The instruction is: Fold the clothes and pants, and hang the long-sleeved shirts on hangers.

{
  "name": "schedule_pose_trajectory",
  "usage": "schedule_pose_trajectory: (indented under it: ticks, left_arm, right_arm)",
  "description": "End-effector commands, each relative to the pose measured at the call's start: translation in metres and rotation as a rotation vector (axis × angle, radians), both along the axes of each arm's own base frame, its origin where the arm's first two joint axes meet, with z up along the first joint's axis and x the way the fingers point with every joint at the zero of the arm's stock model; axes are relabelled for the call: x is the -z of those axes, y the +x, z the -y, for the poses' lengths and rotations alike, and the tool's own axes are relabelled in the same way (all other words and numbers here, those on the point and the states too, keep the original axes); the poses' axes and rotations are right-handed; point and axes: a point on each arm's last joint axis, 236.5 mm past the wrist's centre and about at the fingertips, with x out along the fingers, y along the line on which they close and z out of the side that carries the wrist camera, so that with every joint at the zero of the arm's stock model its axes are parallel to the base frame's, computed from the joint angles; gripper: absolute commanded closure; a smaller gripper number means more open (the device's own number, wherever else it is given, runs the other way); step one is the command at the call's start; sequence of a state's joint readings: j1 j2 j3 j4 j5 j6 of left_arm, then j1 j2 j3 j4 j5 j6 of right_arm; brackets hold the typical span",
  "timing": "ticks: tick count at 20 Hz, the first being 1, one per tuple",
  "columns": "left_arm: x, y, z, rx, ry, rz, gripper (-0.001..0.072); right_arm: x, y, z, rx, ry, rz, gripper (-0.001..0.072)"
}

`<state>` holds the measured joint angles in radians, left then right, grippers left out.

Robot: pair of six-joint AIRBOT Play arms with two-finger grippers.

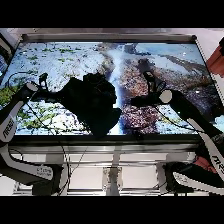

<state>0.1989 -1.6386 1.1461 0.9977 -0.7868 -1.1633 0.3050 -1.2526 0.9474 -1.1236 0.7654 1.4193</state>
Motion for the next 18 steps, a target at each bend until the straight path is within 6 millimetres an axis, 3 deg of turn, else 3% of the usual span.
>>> schedule_pose_trajectory:
  ticks: [1,4,5,6,7,18]
  left_arm:
    - [-0.005,0.012,-0.001,-0.043,-0.015,0.044,0.0493]
    - [-0.004,0.006,0.001,-0.031,-0.03,0.018,0.046]
    - [-0.005,0.003,0.002,-0.027,-0.035,0.009,0.0424]
    - [-0.005,0.002,0.002,-0.03,-0.041,0.004,0.0323]
    - [-0.007,0.001,0.001,-0.036,-0.047,0.002,0.0306]
    - [-0.021,0.022,-0.008,-0.059,-0.021,0.073,0.0306]
  right_arm:
    - [0.0,0.0,0.0,-0.001,0.0,-0.002,0.0687]
    - [0.0,0.0,-0.001,-0.001,0.001,-0.002,0.0687]
    - [0.0,0.0,-0.001,-0.001,0.001,-0.002,0.0687]
    - [0.0,0.0,-0.001,-0.001,0.001,-0.002,0.0687]
    - [0.0,0.0,-0.001,-0.001,0.001,-0.002,0.0687]
    - [0.0,0.0,0.0,-0.001,0.0,-0.001,0.0687]
